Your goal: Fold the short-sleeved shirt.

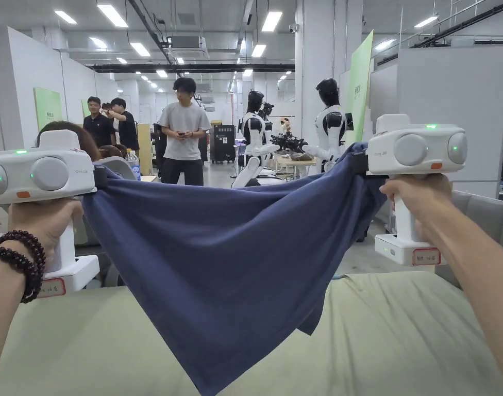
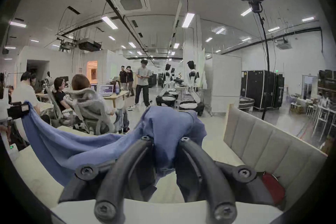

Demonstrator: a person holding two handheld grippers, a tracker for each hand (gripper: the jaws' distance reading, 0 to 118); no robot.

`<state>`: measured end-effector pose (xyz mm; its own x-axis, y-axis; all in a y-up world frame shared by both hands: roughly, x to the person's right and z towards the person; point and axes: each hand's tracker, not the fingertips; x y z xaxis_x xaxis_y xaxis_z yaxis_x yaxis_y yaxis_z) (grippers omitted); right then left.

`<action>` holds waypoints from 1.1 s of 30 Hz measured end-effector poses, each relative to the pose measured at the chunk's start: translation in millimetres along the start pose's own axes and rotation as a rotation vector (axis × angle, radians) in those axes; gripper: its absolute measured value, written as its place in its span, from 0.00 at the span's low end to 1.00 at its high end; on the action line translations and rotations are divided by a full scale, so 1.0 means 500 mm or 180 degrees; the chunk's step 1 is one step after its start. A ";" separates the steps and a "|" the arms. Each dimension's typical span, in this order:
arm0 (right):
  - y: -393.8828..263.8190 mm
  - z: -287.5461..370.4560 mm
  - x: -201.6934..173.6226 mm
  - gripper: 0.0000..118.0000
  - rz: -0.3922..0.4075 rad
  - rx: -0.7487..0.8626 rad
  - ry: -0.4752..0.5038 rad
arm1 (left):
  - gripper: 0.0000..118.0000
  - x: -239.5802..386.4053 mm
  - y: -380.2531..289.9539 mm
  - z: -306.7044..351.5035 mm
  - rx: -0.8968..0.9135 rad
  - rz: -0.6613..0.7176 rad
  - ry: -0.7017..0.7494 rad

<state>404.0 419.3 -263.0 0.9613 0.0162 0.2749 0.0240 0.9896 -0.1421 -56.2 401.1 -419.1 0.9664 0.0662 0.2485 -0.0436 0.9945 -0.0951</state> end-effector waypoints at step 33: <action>-0.595 0.353 -0.005 0.15 0.0247 -0.0805 0.0160 | 0.01 -0.013 -0.538 0.461 -0.0832 -0.0121 -0.0405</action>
<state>346.2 150.4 -53.3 0.9752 0.0774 0.2072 0.0112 0.9183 -0.3957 -109.1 151.7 -172.9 0.9258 0.0554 0.3740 0.0747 0.9429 -0.3245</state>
